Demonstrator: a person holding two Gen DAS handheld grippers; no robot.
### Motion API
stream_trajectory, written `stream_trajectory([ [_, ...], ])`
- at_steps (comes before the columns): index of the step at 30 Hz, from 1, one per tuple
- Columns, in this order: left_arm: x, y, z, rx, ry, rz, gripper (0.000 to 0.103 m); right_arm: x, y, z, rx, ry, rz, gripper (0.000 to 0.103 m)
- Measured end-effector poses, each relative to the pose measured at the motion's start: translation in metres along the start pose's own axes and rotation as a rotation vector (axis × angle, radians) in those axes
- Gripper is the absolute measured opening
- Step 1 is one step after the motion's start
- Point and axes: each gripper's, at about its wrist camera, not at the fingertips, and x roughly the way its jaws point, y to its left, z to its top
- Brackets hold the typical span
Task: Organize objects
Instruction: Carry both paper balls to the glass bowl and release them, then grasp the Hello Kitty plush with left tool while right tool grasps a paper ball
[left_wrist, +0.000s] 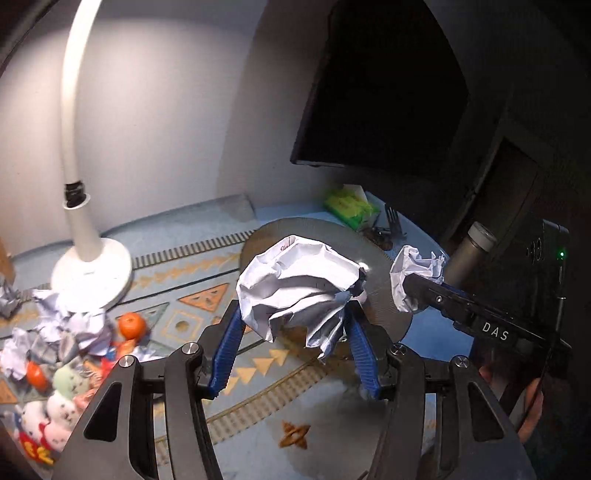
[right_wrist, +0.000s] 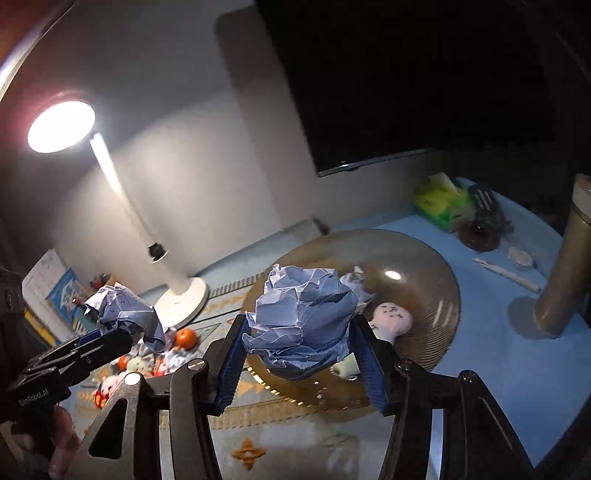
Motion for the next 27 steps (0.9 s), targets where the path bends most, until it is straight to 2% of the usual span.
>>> stream_trajectory([
  [4,0.053,-0.014,0.014,0.025,0.053,0.003,0.053,0.028,-0.01,0.013,0.03,0.041,-0.013,0.054],
  [6,0.07,-0.019,0.016,0.038,0.067,0.028,0.065,0.037,-0.014,0.017,0.027,0.048,-0.021,0.056],
  [8,0.08,-0.015,0.017,0.021,0.075,0.057,0.072,0.049,-0.018,0.022,0.02,0.067,-0.044,0.059],
  [9,0.083,-0.01,0.017,0.007,0.082,0.054,0.074,0.053,-0.023,0.023,0.026,0.066,-0.027,0.059],
  [13,0.086,0.001,0.009,-0.037,0.115,0.008,0.074,0.061,-0.041,0.02,0.064,0.089,0.016,0.059],
  [18,0.058,0.007,-0.008,-0.046,0.096,-0.001,0.074,0.059,-0.055,0.002,0.102,0.117,0.037,0.059],
  [21,0.025,0.013,-0.026,-0.068,0.062,0.013,0.074,0.049,-0.047,-0.008,0.081,0.123,0.063,0.059],
  [23,-0.006,0.019,-0.038,-0.087,0.019,0.042,0.074,0.041,-0.034,-0.011,0.057,0.116,0.093,0.06],
  [27,-0.081,0.059,-0.064,-0.14,-0.089,0.142,0.074,0.025,0.008,-0.012,-0.023,0.089,0.177,0.06],
])
